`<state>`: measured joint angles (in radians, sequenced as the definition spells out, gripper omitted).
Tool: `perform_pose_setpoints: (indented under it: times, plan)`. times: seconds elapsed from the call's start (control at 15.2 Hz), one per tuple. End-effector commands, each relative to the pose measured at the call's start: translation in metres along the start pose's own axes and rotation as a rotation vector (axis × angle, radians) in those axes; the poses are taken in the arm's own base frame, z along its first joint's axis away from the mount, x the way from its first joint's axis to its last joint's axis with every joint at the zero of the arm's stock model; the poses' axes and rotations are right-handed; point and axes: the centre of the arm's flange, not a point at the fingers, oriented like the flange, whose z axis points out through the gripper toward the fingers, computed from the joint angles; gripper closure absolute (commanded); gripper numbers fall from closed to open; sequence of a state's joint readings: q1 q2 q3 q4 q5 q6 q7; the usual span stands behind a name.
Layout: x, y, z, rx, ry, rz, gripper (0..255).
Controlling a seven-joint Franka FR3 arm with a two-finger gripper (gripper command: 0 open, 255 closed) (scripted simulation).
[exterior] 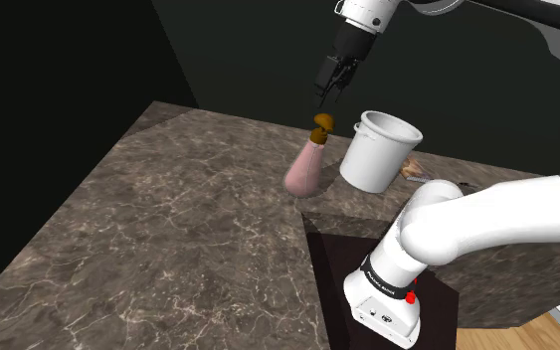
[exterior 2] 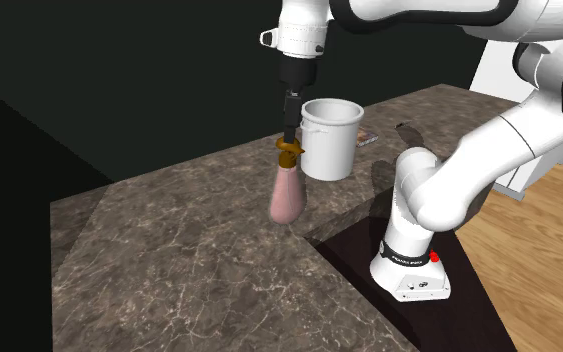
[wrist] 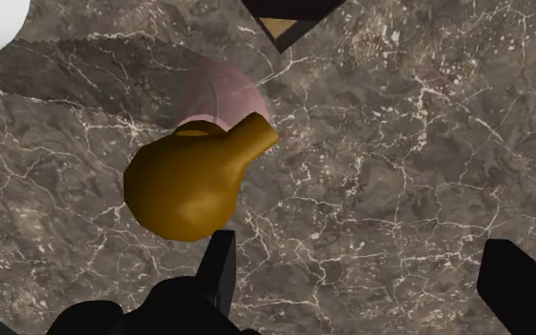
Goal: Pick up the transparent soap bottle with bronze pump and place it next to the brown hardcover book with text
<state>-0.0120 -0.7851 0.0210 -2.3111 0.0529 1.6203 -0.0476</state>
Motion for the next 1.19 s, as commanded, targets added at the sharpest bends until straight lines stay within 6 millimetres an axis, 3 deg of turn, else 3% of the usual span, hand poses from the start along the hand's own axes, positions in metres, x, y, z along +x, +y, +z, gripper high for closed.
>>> perform_pose_setpoints:
  times: [0.0, 0.46, 0.92, 1.12]
  plan:
    - [0.0, 0.0, 0.0, 0.0, 0.0, 0.0, 0]
    - [0.003, 0.093, 0.026, 0.06, -0.006, 0.1, 0]
    - [0.003, 0.09, 0.063, 0.06, -0.006, 0.1, 0]
    - [0.003, 0.09, 0.066, 0.06, -0.006, 0.1, 0]
